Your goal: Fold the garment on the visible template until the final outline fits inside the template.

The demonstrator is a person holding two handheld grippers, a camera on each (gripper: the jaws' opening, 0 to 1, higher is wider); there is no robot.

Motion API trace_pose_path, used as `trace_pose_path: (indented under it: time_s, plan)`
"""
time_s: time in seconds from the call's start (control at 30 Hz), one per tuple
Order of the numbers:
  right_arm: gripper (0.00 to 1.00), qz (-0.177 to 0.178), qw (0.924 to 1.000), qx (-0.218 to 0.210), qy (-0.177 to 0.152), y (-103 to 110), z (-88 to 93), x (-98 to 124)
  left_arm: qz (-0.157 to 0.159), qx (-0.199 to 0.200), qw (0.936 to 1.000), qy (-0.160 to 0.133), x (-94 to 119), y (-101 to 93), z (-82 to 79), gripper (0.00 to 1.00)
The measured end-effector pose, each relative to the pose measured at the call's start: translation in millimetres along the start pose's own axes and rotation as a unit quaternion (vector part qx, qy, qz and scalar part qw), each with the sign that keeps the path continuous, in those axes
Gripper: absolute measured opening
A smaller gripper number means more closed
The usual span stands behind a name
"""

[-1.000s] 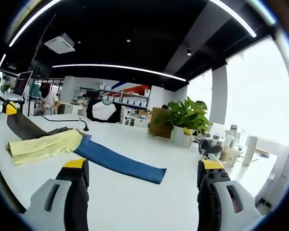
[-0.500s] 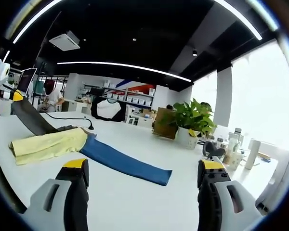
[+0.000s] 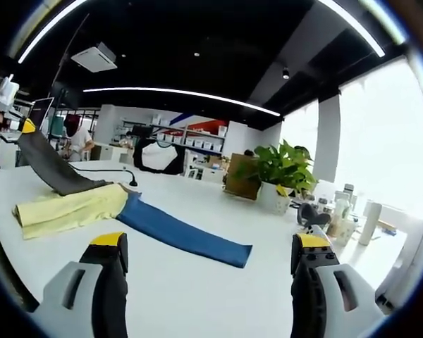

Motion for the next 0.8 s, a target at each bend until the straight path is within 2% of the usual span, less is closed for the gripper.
trace_pose_path:
  time_s: [0.03, 0.07, 0.17, 0.4, 0.53, 0.8]
  plan:
    - [0.99, 0.001, 1.0, -0.002, -0.002, -0.6, -0.4, 0.1, -0.024, -0.016, 0.9996, 0.006, 1.1, 7.0, 3.3, 0.04]
    - [0.99, 0.002, 1.0, -0.004, -0.002, -1.3, -0.6, 0.0, -0.032, -0.012, 0.9994, 0.006, 1.3, 10.4, 5.5, 0.04]
    - [0.99, 0.005, 1.0, -0.006, 0.0, -1.8, 0.0, -0.1, -0.018, 0.03, 0.9992, 0.018, 0.7, 22.6, 14.0, 0.04]
    - [0.99, -0.003, 1.0, 0.002, -0.002, 3.1, -1.9, -3.1, -0.053, 0.035, 0.9972, 0.041, 0.6, 47.8, 26.4, 0.04]
    - [0.99, -0.009, 1.0, 0.003, -0.002, 7.3, -3.4, -5.4, -0.082, 0.019, 0.9944, 0.064, -2.4, 62.8, 34.4, 0.04]
    - [0.99, -0.009, 1.0, -0.001, 0.002, 6.0, -0.9, -4.9, -0.115, -0.009, 0.9879, 0.104, -21.9, 91.7, 43.6, 0.04]
Point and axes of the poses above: the point that each gripper's makers call its tool centre point, and the gripper's own axes: x roughly backward along the fingers, y roughly to its left, z roughly out of its underside, the point moved 10 cm from there along x, roughly backward along the fingers, and after that the axes turned 4 degrees about -z, right-handed, at the moved point
